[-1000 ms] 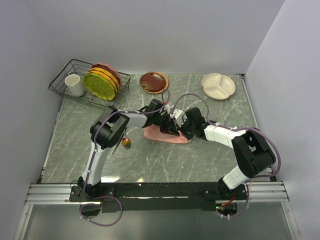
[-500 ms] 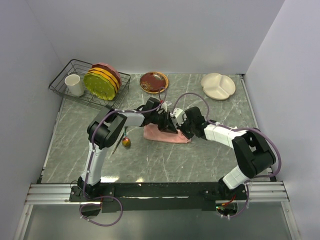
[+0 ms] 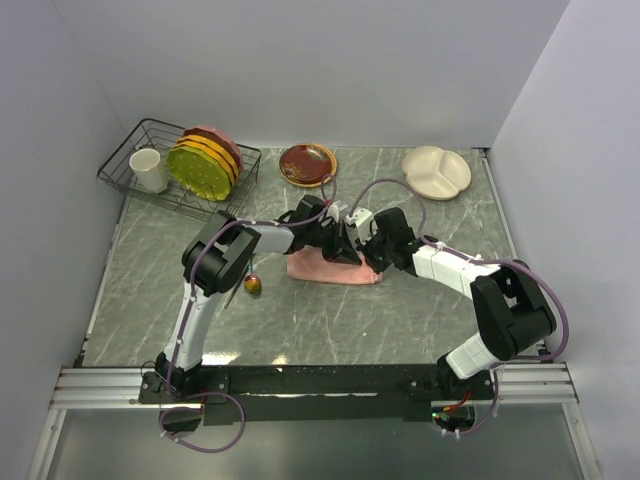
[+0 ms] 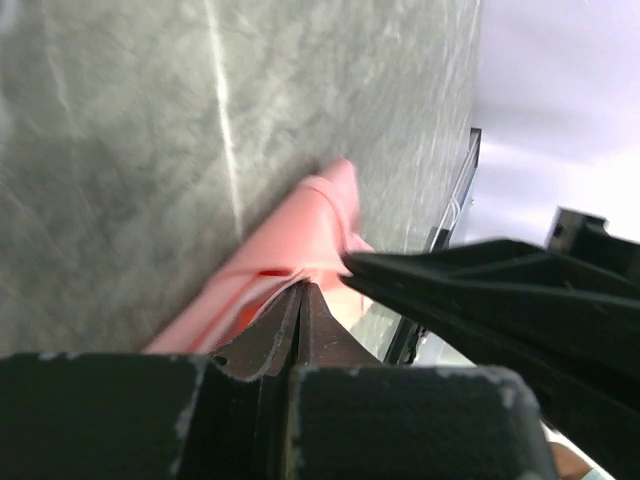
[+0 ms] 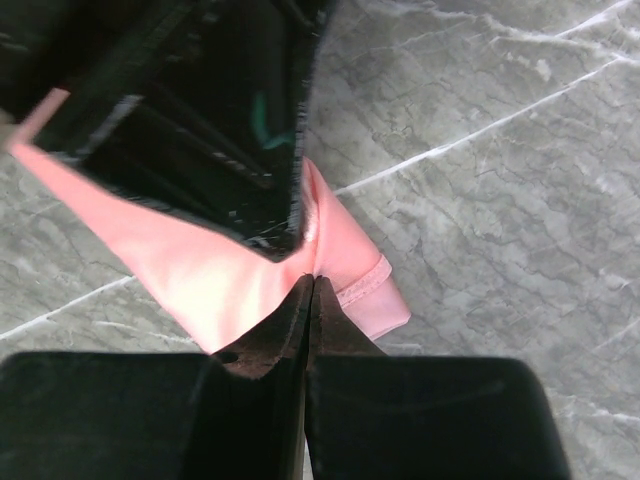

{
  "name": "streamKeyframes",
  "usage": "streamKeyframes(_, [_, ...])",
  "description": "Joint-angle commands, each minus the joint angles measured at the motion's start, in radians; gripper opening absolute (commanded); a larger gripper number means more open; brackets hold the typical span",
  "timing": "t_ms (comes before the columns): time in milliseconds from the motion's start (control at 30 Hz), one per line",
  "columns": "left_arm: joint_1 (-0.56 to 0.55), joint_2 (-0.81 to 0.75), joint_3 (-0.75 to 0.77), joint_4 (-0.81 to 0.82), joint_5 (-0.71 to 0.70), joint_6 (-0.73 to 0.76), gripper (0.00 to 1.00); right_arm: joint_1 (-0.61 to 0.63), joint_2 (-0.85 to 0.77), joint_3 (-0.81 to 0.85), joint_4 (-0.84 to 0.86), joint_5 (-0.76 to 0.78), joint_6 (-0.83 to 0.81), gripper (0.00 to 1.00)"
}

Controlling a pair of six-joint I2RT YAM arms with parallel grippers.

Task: Fold the napkin into a case and place the utensils inside
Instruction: Stuff the top corner of the smaller-rectangle-folded napkin into the folded napkin.

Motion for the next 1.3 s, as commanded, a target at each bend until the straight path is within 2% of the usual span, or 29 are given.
streamKeyframes(0, [-0.007, 0.055, 0.042, 0.060, 0.018, -0.067, 0.04, -0.007, -0.032, 0.038, -0.006, -0.023, 0.023, 0.00])
streamKeyframes(300, [-0.009, 0.115, 0.041, 0.055, -0.004, -0.119, 0.03, -0.004, -0.029, 0.031, -0.017, -0.040, 0.026, 0.00])
streamKeyframes(400, [-0.004, 0.116, 0.035, 0.067, -0.001, -0.127, 0.03, 0.001, 0.006, 0.012, -0.028, -0.014, -0.015, 0.00])
streamKeyframes(533, [0.000, 0.093, 0.035, 0.093, 0.012, -0.127, 0.05, 0.003, 0.133, 0.075, -0.103, 0.054, -0.023, 0.00])
streamKeyframes(733, [0.054, -0.028, -0.042, 0.095, 0.026, -0.129, 0.14, 0.001, 0.154, 0.104, -0.134, 0.095, -0.034, 0.00])
streamKeyframes(833, [0.101, -0.101, -0.077, 0.038, 0.024, -0.084, 0.19, 0.004, 0.135, 0.086, -0.132, 0.086, -0.073, 0.00])
streamKeyframes(867, [0.114, -0.117, -0.087, 0.011, 0.032, -0.073, 0.23, 0.003, 0.126, 0.081, -0.125, 0.083, -0.086, 0.00])
streamKeyframes(967, [0.169, -0.184, -0.093, -0.087, 0.044, 0.005, 0.32, 0.003, 0.109, 0.069, -0.114, 0.071, -0.135, 0.00])
streamKeyframes(1033, [0.192, -0.229, -0.055, -0.205, 0.036, 0.168, 0.41, 0.004, 0.098, 0.060, -0.102, 0.064, -0.181, 0.00])
streamKeyframes(1067, [0.218, -0.241, -0.039, -0.323, 0.041, 0.295, 0.45, 0.004, 0.088, 0.055, -0.095, 0.063, -0.196, 0.00])
streamKeyframes(1133, [0.247, -0.278, -0.016, -0.396, 0.045, 0.391, 0.54, 0.004, 0.075, 0.041, -0.082, 0.043, -0.247, 0.00])
streamKeyframes(1233, [0.295, -0.296, 0.022, -0.552, 0.062, 0.596, 0.60, 0.007, 0.055, 0.014, -0.054, 0.017, -0.327, 0.00])
streamKeyframes(1267, [0.296, -0.289, 0.039, -0.598, 0.061, 0.711, 0.61, 0.007, 0.049, 0.000, -0.046, 0.005, -0.345, 0.00])
